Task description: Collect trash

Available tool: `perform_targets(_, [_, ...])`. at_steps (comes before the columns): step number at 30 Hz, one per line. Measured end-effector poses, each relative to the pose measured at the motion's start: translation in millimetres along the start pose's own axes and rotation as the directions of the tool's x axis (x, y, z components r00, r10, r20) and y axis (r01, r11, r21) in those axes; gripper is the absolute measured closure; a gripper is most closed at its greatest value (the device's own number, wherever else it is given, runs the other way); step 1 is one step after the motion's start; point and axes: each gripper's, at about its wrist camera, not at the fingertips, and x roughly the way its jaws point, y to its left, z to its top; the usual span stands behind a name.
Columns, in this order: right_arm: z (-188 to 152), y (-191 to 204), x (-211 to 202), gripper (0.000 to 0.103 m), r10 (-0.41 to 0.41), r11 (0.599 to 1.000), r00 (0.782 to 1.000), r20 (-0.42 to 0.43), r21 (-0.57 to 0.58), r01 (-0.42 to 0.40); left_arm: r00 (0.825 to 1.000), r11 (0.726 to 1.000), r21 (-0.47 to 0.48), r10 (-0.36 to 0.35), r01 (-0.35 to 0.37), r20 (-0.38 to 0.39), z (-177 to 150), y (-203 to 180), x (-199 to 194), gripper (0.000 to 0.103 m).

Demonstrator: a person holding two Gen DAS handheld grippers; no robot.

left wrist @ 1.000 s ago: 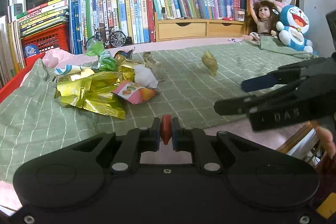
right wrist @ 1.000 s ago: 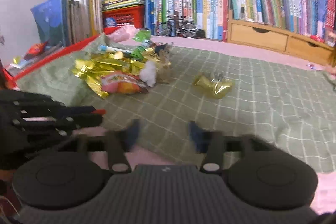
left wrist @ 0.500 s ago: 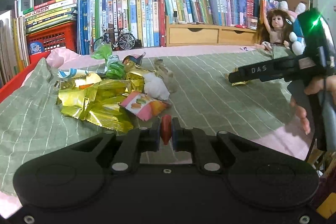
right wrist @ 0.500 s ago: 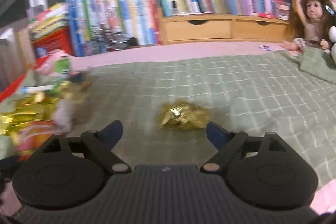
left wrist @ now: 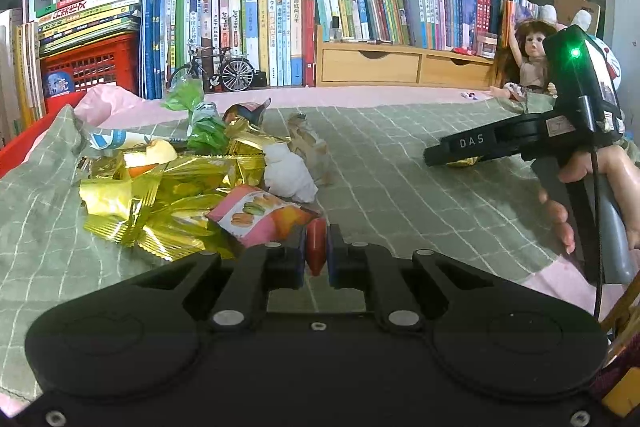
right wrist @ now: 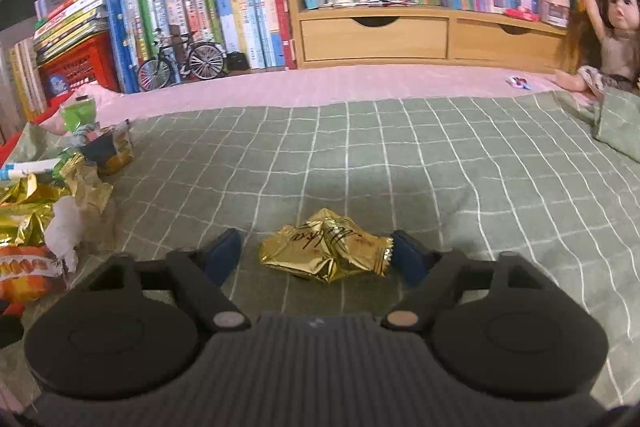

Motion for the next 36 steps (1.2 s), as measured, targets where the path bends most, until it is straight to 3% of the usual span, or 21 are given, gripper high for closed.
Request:
perform_targets(4, [-3,-2,-12,0.064,0.037,0.999,0.999,0.004,0.001,-0.037,1.0,1.0,0.001,-0.001,0.001,-0.001,-1,-2,-2,0.093])
perform_targets(5, [-5,-2,-15,0.079,0.04,0.999,0.999,0.006,-0.009,-0.04,1.0,1.0,0.002,-0.002,0.002,-0.002,-1,-3,-3,0.093])
perform_targets(14, [-22,6,-65,0.079,0.125,0.991,0.992,0.021,-0.052,-0.124,1.0,1.0,0.011,-0.02,0.02,-0.004,-7,-10,-21,0.093])
perform_targets(24, [-54,19,-128,0.079,0.243,0.968,0.97,0.004,-0.061,-0.242,0.998,0.997,0.043,-0.066,0.066,-0.01,-19,-28,-53,0.093])
perform_targets(32, [-87,29,-169,0.079,0.286,0.953,0.957,-0.044,-0.096,-0.289,0.992,0.988,0.085,-0.126,0.127,-0.026,-35,-50,-91,0.093])
perform_targets(36, [-106,30,-180,0.079,0.294,0.949,0.951,-0.094,-0.088,-0.302,0.986,0.983,0.096,-0.151,0.158,-0.074,-50,-57,-105,0.093])
